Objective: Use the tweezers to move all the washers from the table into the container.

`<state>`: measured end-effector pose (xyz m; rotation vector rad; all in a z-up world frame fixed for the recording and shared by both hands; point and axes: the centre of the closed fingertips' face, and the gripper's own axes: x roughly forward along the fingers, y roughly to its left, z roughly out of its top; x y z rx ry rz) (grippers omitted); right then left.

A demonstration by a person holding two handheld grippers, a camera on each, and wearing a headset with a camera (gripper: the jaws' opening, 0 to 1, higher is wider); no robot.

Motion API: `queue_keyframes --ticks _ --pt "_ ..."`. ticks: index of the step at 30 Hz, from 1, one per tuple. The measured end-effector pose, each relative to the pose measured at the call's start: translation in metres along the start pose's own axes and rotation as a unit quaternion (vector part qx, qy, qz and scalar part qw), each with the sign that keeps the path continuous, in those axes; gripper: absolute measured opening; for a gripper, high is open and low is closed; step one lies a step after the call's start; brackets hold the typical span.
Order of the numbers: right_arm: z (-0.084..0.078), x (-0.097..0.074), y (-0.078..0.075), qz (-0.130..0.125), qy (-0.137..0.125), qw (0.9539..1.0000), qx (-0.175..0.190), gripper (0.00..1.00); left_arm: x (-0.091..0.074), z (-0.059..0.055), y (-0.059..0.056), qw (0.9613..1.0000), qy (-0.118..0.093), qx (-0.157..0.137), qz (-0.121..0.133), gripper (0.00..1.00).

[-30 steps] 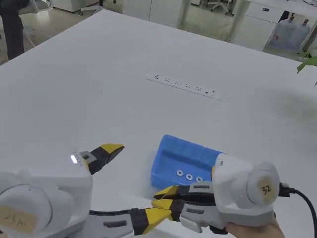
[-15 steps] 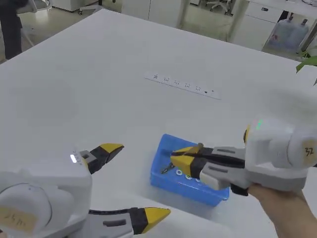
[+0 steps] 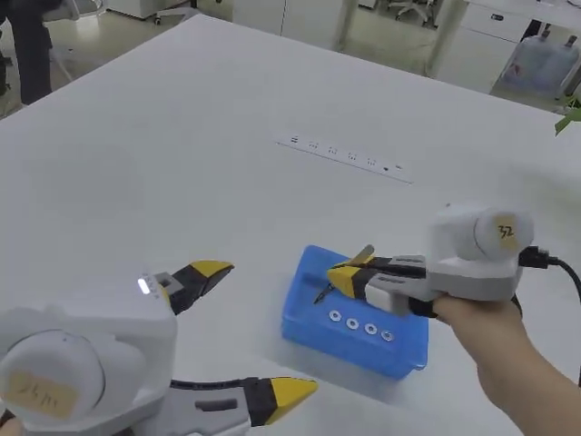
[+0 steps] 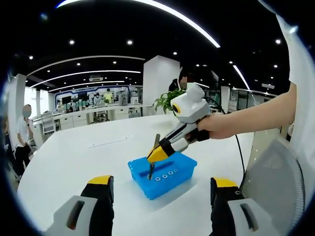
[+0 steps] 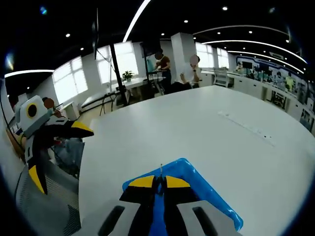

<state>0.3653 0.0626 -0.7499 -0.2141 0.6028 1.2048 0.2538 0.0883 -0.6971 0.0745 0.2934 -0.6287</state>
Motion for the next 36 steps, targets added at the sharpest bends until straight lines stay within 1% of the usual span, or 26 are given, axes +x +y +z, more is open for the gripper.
queue_keyframes --ticks 3,5,9,15,19,20,22,24,26,28,29,31,32,34,36 --pt "-0.011 0.008 -0.004 0.001 0.021 0.9998 0.005 0.02 0.000 0.000 0.000 1.0000 0.000 -0.001 0.000 0.82" --pt "-0.015 0.010 -0.007 0.001 0.028 0.9996 0.004 0.02 0.000 0.000 0.000 1.0000 0.002 -0.001 -0.001 0.81" --pt "-0.016 0.009 -0.005 0.003 0.029 0.9996 0.006 0.02 0.001 -0.001 -0.001 1.0000 0.003 -0.001 -0.002 0.81" --pt "-0.015 0.006 -0.007 -0.005 0.027 0.9996 -0.001 0.03 0.002 -0.002 -0.004 0.9999 0.008 0.002 -0.008 0.81" --pt "-0.005 -0.004 -0.004 -0.012 0.000 0.9999 0.002 0.03 0.003 -0.004 -0.004 0.9999 0.014 0.004 -0.008 0.81" --pt "-0.003 -0.005 -0.004 -0.012 -0.002 0.9999 0.002 0.03 0.003 -0.004 -0.005 0.9998 0.015 0.004 -0.009 0.80" --pt "0.003 -0.013 0.001 -0.016 -0.016 0.9997 -0.002 0.02 0.003 -0.005 -0.006 0.9998 0.017 0.005 -0.012 0.76" --pt "0.008 -0.023 0.007 -0.018 -0.026 0.9995 -0.010 0.02 0.002 -0.004 -0.008 0.9997 0.017 0.006 -0.019 0.70" --pt "0.012 -0.032 0.015 -0.016 -0.039 0.9990 -0.013 0.02 0.002 -0.003 -0.010 0.9996 0.015 0.007 -0.023 0.68" --pt "0.014 -0.042 0.022 -0.014 -0.045 0.9987 -0.018 0.02 0.002 0.003 -0.011 0.9992 0.011 0.037 -0.015 0.69" --pt "0.015 -0.048 0.028 -0.015 -0.049 0.9984 -0.024 0.02 0.002 0.004 -0.014 0.9987 0.010 0.048 -0.017 0.68" --pt "0.014 -0.055 0.032 -0.016 -0.049 0.9981 -0.033 0.02 0.003 0.004 -0.020 0.9980 0.016 0.053 -0.030 0.65" --pt "0.012 -0.061 0.036 -0.016 -0.048 0.9979 -0.041 0.02 0.004 0.003 -0.025 0.9974 0.021 0.054 -0.043 0.64" --pt "0.008 -0.068 0.042 -0.016 -0.048 0.9976 -0.048 0.02 0.005 0.003 -0.031 0.9965 0.026 0.053 -0.059 0.61" --pt "0.001 -0.075 0.050 -0.012 -0.040 0.9973 -0.061 0.02 0.006 0.004 -0.034 0.9958 0.028 0.055 -0.067 0.58"
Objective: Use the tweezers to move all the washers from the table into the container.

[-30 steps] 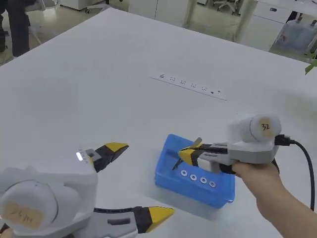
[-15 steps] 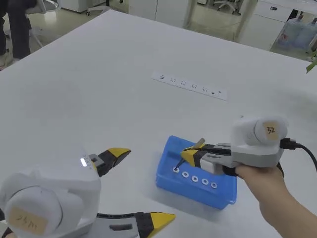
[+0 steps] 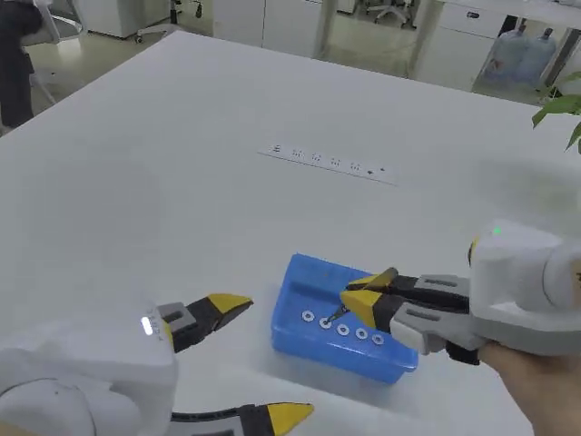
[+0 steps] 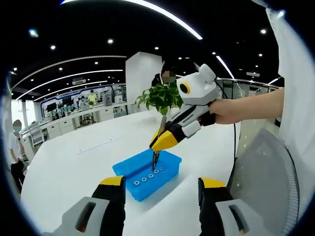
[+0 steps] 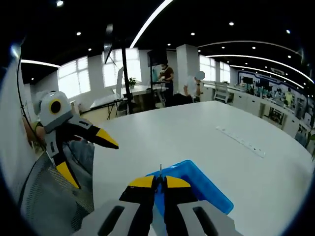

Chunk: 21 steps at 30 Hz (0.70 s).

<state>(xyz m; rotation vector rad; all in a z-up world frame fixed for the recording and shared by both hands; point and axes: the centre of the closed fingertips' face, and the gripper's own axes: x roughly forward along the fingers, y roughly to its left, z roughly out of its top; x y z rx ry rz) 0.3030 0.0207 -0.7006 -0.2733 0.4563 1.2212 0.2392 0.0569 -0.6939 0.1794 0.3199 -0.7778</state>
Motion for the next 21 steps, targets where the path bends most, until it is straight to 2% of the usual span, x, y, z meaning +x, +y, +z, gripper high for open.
queue_keyframes --ticks 3,6,10,12,14,15,16,18,20,21 --pt "-0.010 -0.006 0.009 0.003 0.016 0.9997 -0.018 0.02 0.002 0.005 -0.003 0.9999 -0.001 -0.001 -0.015 0.52" --pt "-0.025 -0.008 0.022 0.014 0.031 0.9990 -0.030 0.02 0.004 0.018 -0.005 0.9993 -0.014 -0.011 -0.033 0.46" --pt "-0.040 -0.009 0.036 0.034 0.045 0.9977 -0.038 0.02 0.006 0.030 -0.011 0.9982 -0.015 0.009 -0.058 0.35" --pt "-0.045 -0.009 0.044 0.045 0.055 0.9961 -0.052 0.02 0.007 0.033 -0.018 0.9961 -0.010 0.021 -0.086 0.26" --pt "-0.050 -0.008 0.052 0.058 0.065 0.9937 -0.070 0.02 0.010 0.029 -0.029 0.9926 0.009 0.016 -0.120 0.26" --pt "-0.052 -0.008 0.056 0.066 0.071 0.9921 -0.080 0.02 0.013 0.023 -0.034 0.9903 0.029 0.013 -0.135 0.28" --pt "-0.054 -0.007 0.059 0.071 0.075 0.9909 -0.086 0.02 0.016 0.019 -0.037 0.9891 0.036 0.022 -0.141 0.29" --pt "-0.062 -0.006 0.065 0.085 0.099 0.9841 -0.120 0.02 0.019 0.011 -0.045 0.9848 0.053 0.049 -0.158 0.23" --pt "-0.070 -0.004 0.069 0.091 0.122 0.9768 -0.150 0.02 0.022 0.005 -0.055 0.9796 0.070 0.064 -0.178 0.17" --pt "-0.073 -0.003 0.071 0.095 0.128 0.9750 -0.155 0.02 0.024 0.004 -0.059 0.9784 0.072 0.063 -0.183 0.16"
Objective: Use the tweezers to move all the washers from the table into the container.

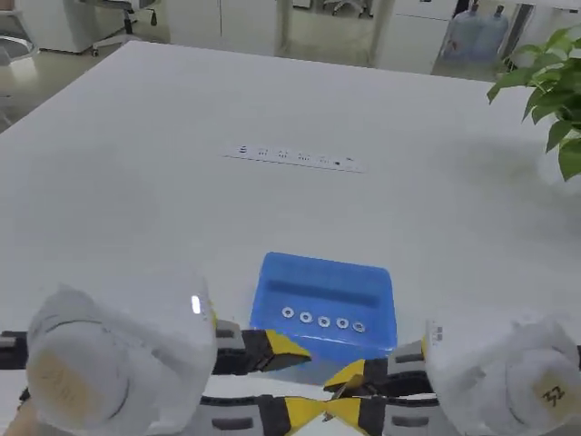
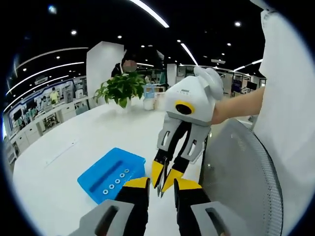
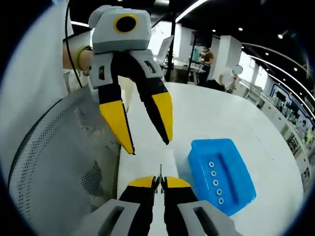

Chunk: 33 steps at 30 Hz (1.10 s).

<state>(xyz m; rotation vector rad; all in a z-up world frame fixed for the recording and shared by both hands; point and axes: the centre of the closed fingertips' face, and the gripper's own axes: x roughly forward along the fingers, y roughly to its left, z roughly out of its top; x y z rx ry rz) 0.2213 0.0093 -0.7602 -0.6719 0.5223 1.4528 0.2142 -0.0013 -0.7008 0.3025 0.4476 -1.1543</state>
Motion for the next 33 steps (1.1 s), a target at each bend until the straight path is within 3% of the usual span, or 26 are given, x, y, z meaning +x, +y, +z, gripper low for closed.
queue_keyframes --ticks 5,8,14,18,22,27,33 --pt "-0.002 0.011 0.009 0.019 0.013 0.9997 -0.009 0.03 0.013 -0.012 -0.009 0.9988 0.041 0.007 -0.024 0.15" --pt "-0.002 0.014 0.014 0.029 0.022 0.9992 -0.020 0.03 0.017 -0.013 -0.013 0.9982 0.049 0.010 -0.033 0.12" --pt "-0.006 0.013 0.016 0.035 0.031 0.9984 -0.031 0.03 0.022 -0.023 -0.015 0.9947 0.087 0.024 -0.049 0.07" --pt "-0.008 0.012 0.018 0.035 0.035 0.9983 -0.031 0.03 0.025 -0.024 -0.011 0.9940 0.096 0.023 -0.046 0.00" --pt "-0.009 0.012 0.017 0.028 0.035 0.9985 -0.030 0.02 0.027 -0.024 -0.012 0.9929 0.103 0.023 -0.054 0.00" --pt "-0.008 0.013 0.018 0.028 0.030 0.9989 -0.025 0.02 0.025 -0.028 -0.013 0.9891 0.125 0.048 -0.063 0.00" --pt "-0.004 0.017 0.018 0.024 0.020 0.9993 -0.020 0.02 0.019 -0.027 -0.012 0.9873 0.135 0.058 -0.061 0.00"
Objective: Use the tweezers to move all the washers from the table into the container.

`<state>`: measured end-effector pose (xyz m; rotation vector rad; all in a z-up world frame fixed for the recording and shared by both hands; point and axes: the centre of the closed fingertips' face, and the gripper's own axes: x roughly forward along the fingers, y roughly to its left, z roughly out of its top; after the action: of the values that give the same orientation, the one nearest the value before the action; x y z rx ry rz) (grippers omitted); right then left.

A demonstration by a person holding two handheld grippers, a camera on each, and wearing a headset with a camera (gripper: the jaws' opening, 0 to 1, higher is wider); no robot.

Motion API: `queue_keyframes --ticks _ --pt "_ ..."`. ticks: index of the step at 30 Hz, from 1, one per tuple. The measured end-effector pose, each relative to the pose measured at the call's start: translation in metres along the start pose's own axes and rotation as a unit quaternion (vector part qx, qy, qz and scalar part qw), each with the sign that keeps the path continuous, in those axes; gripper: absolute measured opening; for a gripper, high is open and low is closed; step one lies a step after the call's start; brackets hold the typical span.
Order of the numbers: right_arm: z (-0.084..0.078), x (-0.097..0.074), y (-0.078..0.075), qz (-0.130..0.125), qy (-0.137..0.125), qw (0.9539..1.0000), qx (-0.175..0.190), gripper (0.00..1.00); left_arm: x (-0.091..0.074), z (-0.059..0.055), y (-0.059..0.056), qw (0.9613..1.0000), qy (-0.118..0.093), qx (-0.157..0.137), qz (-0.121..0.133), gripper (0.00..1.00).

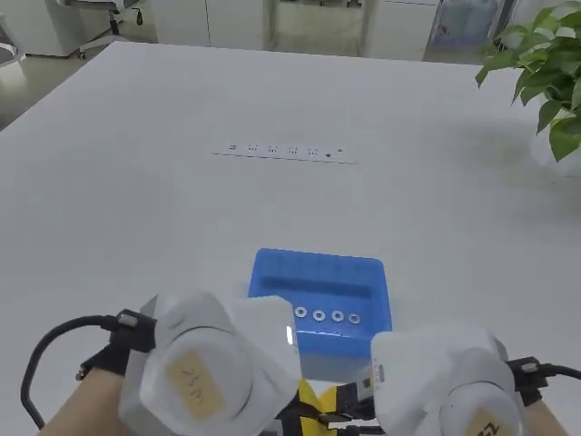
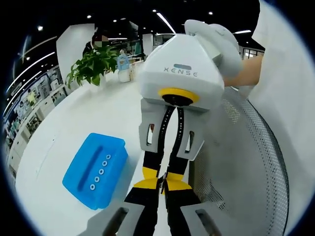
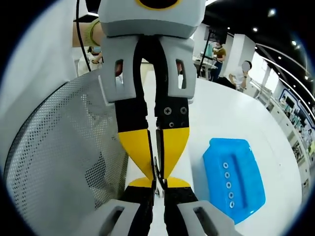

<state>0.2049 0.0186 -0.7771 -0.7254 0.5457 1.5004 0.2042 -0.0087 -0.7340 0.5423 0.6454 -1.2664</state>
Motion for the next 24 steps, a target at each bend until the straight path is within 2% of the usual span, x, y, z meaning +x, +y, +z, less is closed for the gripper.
queue_keyframes --ticks 2,4,9,11,17,22,24 --pt "0.001 0.001 -0.001 0.000 -0.002 1.0000 0.003 0.02 -0.003 0.002 0.000 1.0000 -0.001 -0.001 0.000 0.00" --pt "0.002 0.002 0.000 0.000 -0.004 1.0000 0.002 0.02 -0.006 0.002 0.000 1.0000 0.006 0.005 0.004 0.00" --pt "0.002 0.002 -0.002 -0.002 -0.004 1.0000 0.003 0.02 -0.013 -0.011 0.004 0.9975 0.054 0.041 0.021 0.00" --pt "0.002 0.002 -0.002 -0.003 -0.003 1.0000 0.003 0.02 -0.014 -0.013 0.003 0.9972 0.059 0.042 0.019 0.02" --pt "0.003 0.003 -0.001 0.000 -0.003 1.0000 0.002 0.02 -0.013 -0.009 0.002 0.9987 0.044 0.018 0.019 0.09" --pt "0.004 0.004 -0.001 0.001 -0.004 1.0000 0.001 0.02 -0.016 -0.003 0.002 0.9993 0.030 0.014 0.016 0.00" --pt "0.004 0.004 -0.001 0.002 -0.004 1.0000 0.001 0.02 -0.016 -0.003 0.002 0.9992 0.033 0.018 0.015 0.00"
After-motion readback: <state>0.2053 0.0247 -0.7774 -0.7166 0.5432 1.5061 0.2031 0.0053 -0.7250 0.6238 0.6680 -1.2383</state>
